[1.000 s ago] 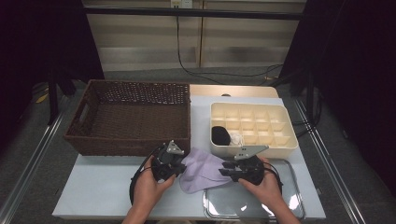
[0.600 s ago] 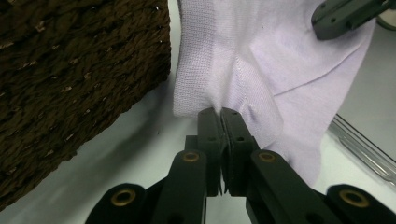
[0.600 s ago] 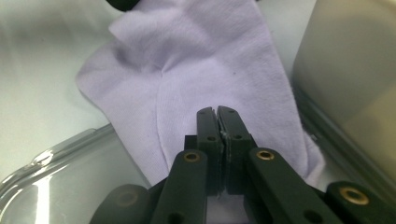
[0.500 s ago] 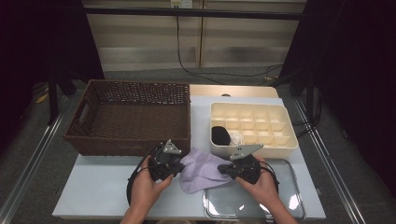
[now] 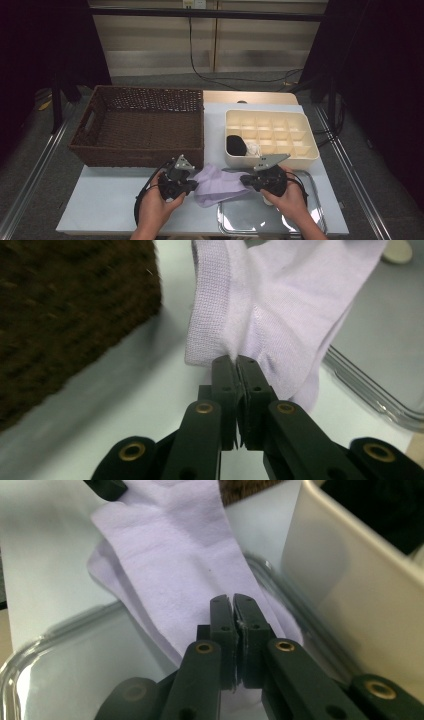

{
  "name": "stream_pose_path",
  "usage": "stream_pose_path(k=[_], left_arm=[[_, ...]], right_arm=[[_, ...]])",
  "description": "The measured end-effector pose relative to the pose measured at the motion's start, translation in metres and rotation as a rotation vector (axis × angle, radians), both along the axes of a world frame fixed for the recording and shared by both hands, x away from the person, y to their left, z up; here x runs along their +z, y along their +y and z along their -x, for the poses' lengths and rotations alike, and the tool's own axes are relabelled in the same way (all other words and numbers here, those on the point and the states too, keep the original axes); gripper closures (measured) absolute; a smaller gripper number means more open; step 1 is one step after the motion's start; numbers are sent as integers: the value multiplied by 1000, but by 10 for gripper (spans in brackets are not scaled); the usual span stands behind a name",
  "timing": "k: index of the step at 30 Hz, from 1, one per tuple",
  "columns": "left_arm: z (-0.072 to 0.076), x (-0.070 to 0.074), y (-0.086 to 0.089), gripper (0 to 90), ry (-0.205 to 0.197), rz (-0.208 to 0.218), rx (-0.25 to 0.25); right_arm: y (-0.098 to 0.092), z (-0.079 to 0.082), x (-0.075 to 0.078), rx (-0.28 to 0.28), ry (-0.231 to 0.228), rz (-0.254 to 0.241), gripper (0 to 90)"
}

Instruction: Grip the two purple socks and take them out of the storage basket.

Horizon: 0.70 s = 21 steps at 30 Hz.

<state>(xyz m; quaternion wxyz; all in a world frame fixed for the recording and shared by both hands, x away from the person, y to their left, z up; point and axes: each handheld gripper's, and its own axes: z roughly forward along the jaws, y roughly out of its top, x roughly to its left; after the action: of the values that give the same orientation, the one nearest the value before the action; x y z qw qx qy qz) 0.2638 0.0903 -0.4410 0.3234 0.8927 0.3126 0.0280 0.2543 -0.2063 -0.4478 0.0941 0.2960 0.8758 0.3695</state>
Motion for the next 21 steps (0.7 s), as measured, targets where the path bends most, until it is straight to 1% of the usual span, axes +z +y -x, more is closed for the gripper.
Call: stream_pose_path(k=[1, 2, 5, 7, 10, 11, 12, 14, 15, 17, 18, 19, 20, 21], left_arm=[[1, -3, -1, 877, 11, -4, -9], [3, -4, -2, 877, 12, -8, -5], [5, -12, -5, 876, 38, -21, -24], [6, -15, -6, 876, 51, -28, -31], [6, -17, -7, 873, 49, -34, -45], [6, -17, -7, 870, 51, -31, -42], [6, -17, -7, 866, 59, -29, -38], [6, -16, -6, 844, 57, -31, -39], [6, -15, -5, 819, 54, -28, -31], [4, -11, -4, 753, 30, -15, -5], [2, -7, -3, 757, 28, -7, 0], [1, -5, -2, 757, 16, 11, 11], [0, -1, -1, 754, -6, 16, 23], [-3, 0, 0, 733, -20, 10, 32]], right_arm=[[0, 0, -3, -3, 6, 1, 866], [-1, 0, -7, -9, 13, -10, 863], [-1, 0, -15, -14, 26, 19, 856], [0, 0, -19, -15, 32, 15, 841], [1, -1, -19, -16, 36, 10, 815], [0, -1, -19, -18, 33, 16, 802], [0, -1, -18, -19, 29, 6, 802], [-1, 0, -14, -28, 22, 9, 789], [-2, -1, -12, -29, 18, 9, 788], [-4, -2, -11, -42, 10, 1, 772], [-5, -3, -11, -49, 12, 5, 772], [-6, -4, -11, -52, 19, 4, 772], [-6, -4, -12, -50, 17, 1, 771], [-6, -4, -13, -60, 16, 11, 771]])
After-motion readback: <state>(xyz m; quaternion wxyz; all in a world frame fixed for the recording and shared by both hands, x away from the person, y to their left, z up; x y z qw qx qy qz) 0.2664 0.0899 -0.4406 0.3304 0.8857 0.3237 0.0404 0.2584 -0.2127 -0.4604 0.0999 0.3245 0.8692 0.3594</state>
